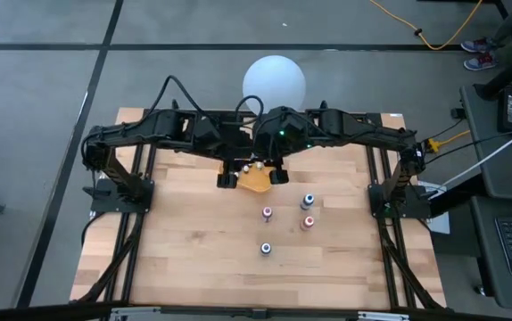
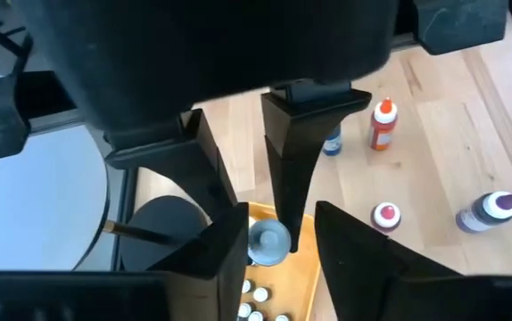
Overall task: Pick & Place food coloring
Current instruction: Put the small green food coloring bottle into the yellow bin
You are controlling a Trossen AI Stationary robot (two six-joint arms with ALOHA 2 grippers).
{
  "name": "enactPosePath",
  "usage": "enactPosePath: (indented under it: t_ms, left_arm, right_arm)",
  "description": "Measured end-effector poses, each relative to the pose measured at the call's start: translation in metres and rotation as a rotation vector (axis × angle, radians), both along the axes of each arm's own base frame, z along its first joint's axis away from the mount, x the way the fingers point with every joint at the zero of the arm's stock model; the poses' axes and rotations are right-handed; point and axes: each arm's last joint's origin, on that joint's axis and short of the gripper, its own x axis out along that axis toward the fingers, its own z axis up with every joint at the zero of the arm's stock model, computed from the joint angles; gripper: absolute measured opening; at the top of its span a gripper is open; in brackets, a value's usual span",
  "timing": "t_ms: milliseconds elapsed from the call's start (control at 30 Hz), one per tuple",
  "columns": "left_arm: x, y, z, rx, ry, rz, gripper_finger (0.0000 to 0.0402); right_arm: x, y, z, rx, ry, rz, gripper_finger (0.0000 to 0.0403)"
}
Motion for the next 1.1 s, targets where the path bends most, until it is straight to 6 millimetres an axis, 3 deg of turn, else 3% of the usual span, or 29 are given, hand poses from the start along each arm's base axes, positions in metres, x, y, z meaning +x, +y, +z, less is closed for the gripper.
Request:
enactPosePath:
  t_ms: [400,567,700,1100]
  left_arm:
    - [-0.0001,0.0,0.0001,0.004,0.0,0.004,0.004]
    - [-0.0005,-0.0007,0.0,-0.011,0.005,-0.016,0.0027]
    - [-0.0013,-0.0011,-0.001,-0.017,0.019,-0.033,0.0043]
    - [-0.0067,-0.0008,-0.0062,0.01,0.097,-0.018,0.015]
  right_arm:
    - [0.0,-0.0004,-0.0006,0.002,0.003,-0.003,0.0083]
    - [0.0003,-0.0004,-0.0009,0.003,0.003,-0.002,0.0083]
    - [0.0003,-0.0001,-0.0008,0.006,0.002,-0.003,0.0083]
    - [0.0014,-0.0011,-0.001,0.0,-0.003,-0.013,0.0083]
